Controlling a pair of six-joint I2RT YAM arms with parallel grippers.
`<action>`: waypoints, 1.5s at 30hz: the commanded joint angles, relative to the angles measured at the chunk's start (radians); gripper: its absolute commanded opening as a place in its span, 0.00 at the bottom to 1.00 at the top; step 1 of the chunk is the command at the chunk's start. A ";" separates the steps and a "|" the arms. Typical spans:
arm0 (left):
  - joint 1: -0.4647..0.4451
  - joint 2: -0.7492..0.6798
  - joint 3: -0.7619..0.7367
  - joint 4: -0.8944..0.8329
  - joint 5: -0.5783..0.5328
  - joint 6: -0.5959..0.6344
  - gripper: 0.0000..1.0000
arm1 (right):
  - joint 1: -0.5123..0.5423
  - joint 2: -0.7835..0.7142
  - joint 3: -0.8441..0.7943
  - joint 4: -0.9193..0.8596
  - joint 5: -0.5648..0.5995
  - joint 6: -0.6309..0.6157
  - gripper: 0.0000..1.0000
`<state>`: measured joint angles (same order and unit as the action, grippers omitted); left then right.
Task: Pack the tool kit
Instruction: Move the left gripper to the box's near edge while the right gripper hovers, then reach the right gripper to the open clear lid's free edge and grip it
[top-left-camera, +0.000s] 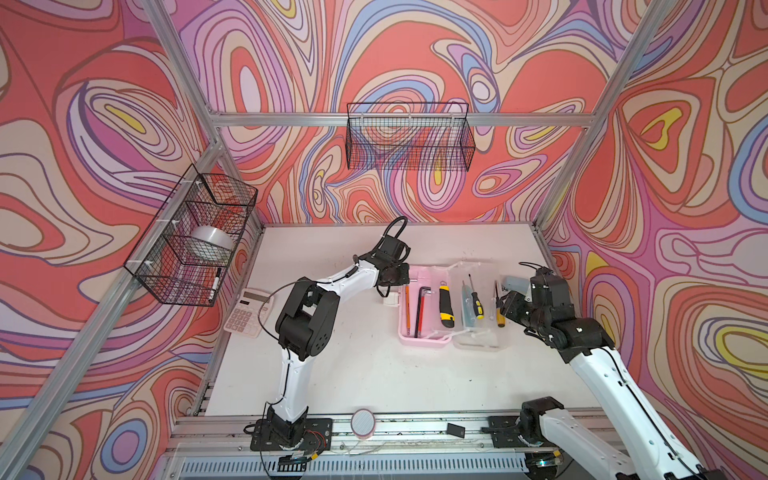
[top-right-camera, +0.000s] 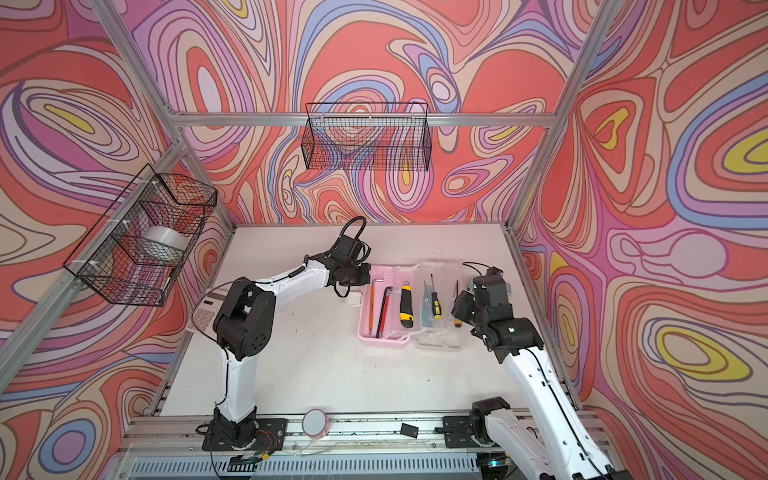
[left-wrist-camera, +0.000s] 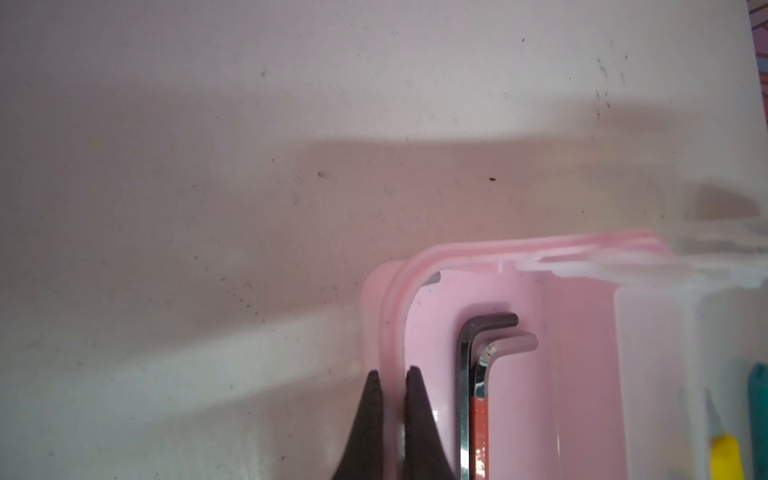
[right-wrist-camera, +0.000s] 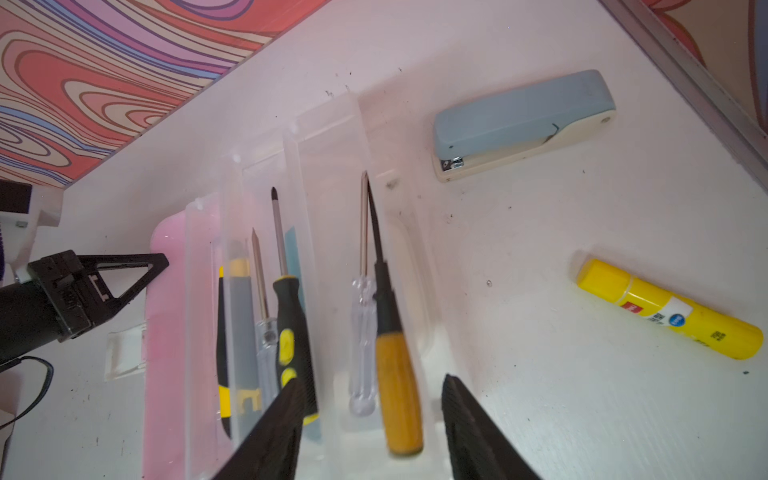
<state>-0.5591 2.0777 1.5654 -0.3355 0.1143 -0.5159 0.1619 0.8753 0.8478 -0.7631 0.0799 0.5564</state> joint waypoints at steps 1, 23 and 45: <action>0.009 0.010 0.006 -0.083 -0.054 0.065 0.00 | -0.005 0.019 -0.027 0.012 -0.019 0.017 0.56; 0.139 -0.158 -0.229 -0.063 -0.202 -0.109 0.00 | -0.008 0.135 -0.076 0.154 -0.147 -0.020 0.52; 0.151 -0.171 -0.271 -0.012 -0.114 -0.135 0.00 | -0.008 0.316 -0.299 0.428 -0.331 0.018 0.41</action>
<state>-0.4194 1.9038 1.3304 -0.3130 -0.0032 -0.6159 0.1574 1.1767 0.5606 -0.3943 -0.2462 0.5629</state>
